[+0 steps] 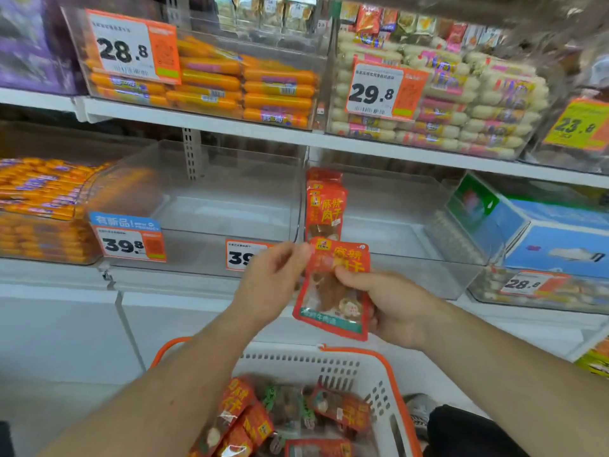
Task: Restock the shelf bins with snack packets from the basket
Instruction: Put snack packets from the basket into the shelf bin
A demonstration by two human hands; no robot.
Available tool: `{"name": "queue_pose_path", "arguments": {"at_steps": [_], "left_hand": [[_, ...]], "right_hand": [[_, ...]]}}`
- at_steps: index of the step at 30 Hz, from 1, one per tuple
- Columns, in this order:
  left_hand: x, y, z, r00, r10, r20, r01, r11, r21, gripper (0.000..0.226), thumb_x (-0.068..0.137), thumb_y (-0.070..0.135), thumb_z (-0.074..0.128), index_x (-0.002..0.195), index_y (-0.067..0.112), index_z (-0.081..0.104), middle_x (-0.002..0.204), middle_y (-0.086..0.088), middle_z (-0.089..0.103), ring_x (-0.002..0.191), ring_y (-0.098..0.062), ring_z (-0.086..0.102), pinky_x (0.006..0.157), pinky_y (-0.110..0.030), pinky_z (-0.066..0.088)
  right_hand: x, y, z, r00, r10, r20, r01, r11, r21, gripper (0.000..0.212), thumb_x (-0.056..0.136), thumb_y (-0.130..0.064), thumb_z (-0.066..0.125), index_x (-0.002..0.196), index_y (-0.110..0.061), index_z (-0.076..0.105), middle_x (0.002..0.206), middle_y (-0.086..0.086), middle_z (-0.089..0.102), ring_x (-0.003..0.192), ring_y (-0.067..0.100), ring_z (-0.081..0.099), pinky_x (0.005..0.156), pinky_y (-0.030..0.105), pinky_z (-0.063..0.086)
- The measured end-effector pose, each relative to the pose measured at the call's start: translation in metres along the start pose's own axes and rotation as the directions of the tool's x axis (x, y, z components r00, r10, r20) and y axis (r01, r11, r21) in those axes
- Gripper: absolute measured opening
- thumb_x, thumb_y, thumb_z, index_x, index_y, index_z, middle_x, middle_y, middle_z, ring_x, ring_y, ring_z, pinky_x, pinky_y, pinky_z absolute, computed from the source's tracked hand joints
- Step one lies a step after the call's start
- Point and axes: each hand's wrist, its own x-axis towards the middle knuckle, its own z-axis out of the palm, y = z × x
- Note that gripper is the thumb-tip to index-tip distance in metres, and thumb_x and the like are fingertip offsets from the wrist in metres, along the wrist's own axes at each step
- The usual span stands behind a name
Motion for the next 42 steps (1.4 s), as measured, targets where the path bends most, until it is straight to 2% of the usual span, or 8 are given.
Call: {"name": "queue_pose_path", "arguments": {"at_steps": [3,7,11,16,22,29,36,42], "left_hand": [[0.046,0.005,-0.008,0.960,0.182,-0.212,-0.100,0.932,0.348,0.035,0.090,0.049,0.049,0.076,0.020,0.060,0.071,0.005,0.058,0.071,-0.020,0.056,0.070,-0.038,0.049],[0.089,-0.001,-0.002,0.999,-0.010,-0.035,0.032,0.680,0.732,0.051,0.097,0.052,0.041,0.134,0.018,0.050,0.129,-0.005,0.058,0.111,-0.028,0.058,0.095,-0.043,0.046],[0.094,-0.014,0.012,0.998,-0.039,0.049,-0.029,0.399,0.917,0.050,0.101,0.053,0.022,0.138,0.022,0.035,0.127,-0.008,0.060,0.107,-0.031,0.061,0.082,-0.038,0.046],[0.094,-0.016,0.009,0.995,-0.042,0.087,-0.062,0.415,0.908,0.055,0.101,0.055,0.015,0.143,0.023,0.028,0.126,-0.008,0.060,0.105,-0.029,0.062,0.085,-0.039,0.046],[0.095,-0.019,0.008,0.996,-0.017,0.091,-0.076,0.421,0.904,0.053,0.100,0.055,0.015,0.140,0.024,0.029,0.124,-0.008,0.061,0.103,-0.031,0.063,0.086,-0.042,0.048],[0.095,-0.021,0.009,0.997,-0.030,0.073,-0.055,0.408,0.911,0.055,0.100,0.056,0.013,0.145,0.025,0.026,0.126,-0.004,0.060,0.107,-0.027,0.062,0.084,-0.039,0.048],[0.096,-0.021,0.009,0.997,-0.039,0.063,-0.042,0.405,0.914,0.059,0.100,0.057,0.012,0.148,0.025,0.023,0.130,-0.003,0.059,0.109,-0.026,0.061,0.085,-0.040,0.049],[0.093,-0.016,0.010,0.996,-0.058,0.065,-0.037,0.395,0.918,0.061,0.100,0.056,0.013,0.151,0.023,0.018,0.135,-0.004,0.055,0.114,-0.026,0.059,0.086,-0.038,0.046]], "right_hand": [[0.003,-0.033,-0.012,1.000,0.009,-0.030,-0.006,0.994,0.107,0.020,0.071,-0.033,0.073,0.083,-0.017,0.075,0.086,0.005,0.072,0.075,0.017,0.056,0.065,0.024,0.036],[0.018,-0.070,-0.035,0.982,0.012,-0.189,0.014,0.990,0.138,0.024,0.096,-0.024,0.056,0.072,-0.020,0.056,0.056,-0.004,0.047,0.037,0.004,0.028,0.037,0.013,0.014],[0.054,-0.091,-0.051,0.967,0.060,-0.248,0.008,0.965,0.261,0.022,0.101,-0.019,0.047,0.079,-0.020,0.048,0.054,-0.003,0.045,0.028,0.002,0.027,0.029,0.011,0.018],[0.106,-0.094,-0.053,0.914,-0.139,-0.382,0.129,0.990,-0.051,0.015,0.097,-0.026,0.061,0.084,-0.019,0.056,0.065,-0.002,0.044,0.042,0.007,0.028,0.039,0.016,0.022],[0.137,-0.082,-0.042,0.945,-0.294,-0.140,0.152,0.777,-0.611,0.022,0.093,-0.021,0.067,0.072,-0.015,0.061,0.065,-0.001,0.061,0.057,0.013,0.048,0.056,0.026,0.040],[0.156,-0.076,-0.042,0.935,-0.309,-0.175,0.114,0.728,-0.676,0.012,0.090,-0.022,0.071,0.082,-0.013,0.068,0.078,0.003,0.069,0.074,0.018,0.065,0.065,0.028,0.053],[0.162,-0.074,-0.039,0.900,-0.340,-0.274,0.057,0.714,-0.698,0.024,0.082,-0.034,0.078,0.088,-0.013,0.067,0.078,0.001,0.070,0.070,0.014,0.068,0.059,0.025,0.053],[0.160,-0.074,-0.045,0.907,-0.315,-0.278,0.031,0.709,-0.704,0.031,0.077,-0.036,0.082,0.089,-0.010,0.070,0.082,0.004,0.073,0.075,0.018,0.072,0.078,0.035,0.060]]}}
